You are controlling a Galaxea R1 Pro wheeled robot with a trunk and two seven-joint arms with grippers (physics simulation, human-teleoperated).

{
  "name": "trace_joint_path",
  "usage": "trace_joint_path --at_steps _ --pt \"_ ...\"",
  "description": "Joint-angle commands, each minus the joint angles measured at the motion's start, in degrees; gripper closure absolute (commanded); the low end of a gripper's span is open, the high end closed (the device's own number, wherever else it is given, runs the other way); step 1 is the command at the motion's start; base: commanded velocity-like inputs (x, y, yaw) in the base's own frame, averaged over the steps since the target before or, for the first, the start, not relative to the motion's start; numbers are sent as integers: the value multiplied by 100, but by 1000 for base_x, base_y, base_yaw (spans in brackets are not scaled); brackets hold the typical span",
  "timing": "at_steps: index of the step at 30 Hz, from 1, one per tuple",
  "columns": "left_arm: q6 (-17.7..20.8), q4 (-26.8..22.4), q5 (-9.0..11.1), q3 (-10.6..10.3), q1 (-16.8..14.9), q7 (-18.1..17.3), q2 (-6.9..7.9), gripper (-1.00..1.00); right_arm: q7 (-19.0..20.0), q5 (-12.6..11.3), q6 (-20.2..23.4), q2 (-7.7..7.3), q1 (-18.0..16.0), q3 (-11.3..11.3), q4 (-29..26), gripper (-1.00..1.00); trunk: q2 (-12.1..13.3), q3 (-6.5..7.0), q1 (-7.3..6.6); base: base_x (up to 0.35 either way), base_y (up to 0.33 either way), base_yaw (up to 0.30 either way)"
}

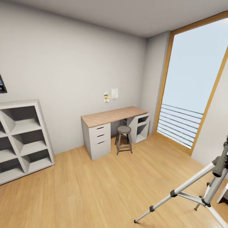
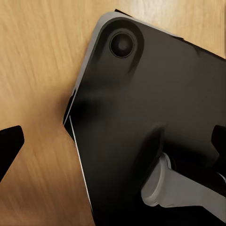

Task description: Attach the digital camera to the camera tripod in the bedroom.

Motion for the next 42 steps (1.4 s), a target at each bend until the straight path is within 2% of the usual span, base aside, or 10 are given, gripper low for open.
trace_joint_path --at_steps 1,32,42 --pt "0 -5 26 1 3 1 0 -100 31 -55 -30 0 -5 41 18 -100 -2 0 5 317 -12 0" --pt "1 4 53 24 3 4 9 -100 18 -74 -27 8 -5 33 18 -100 -2 0 5 321 -1 3" --pt "-36 4 50 26 3 10 9 -100 17 -65 -44 8 -5 46 18 -100 -2 0 5 319 0 246"
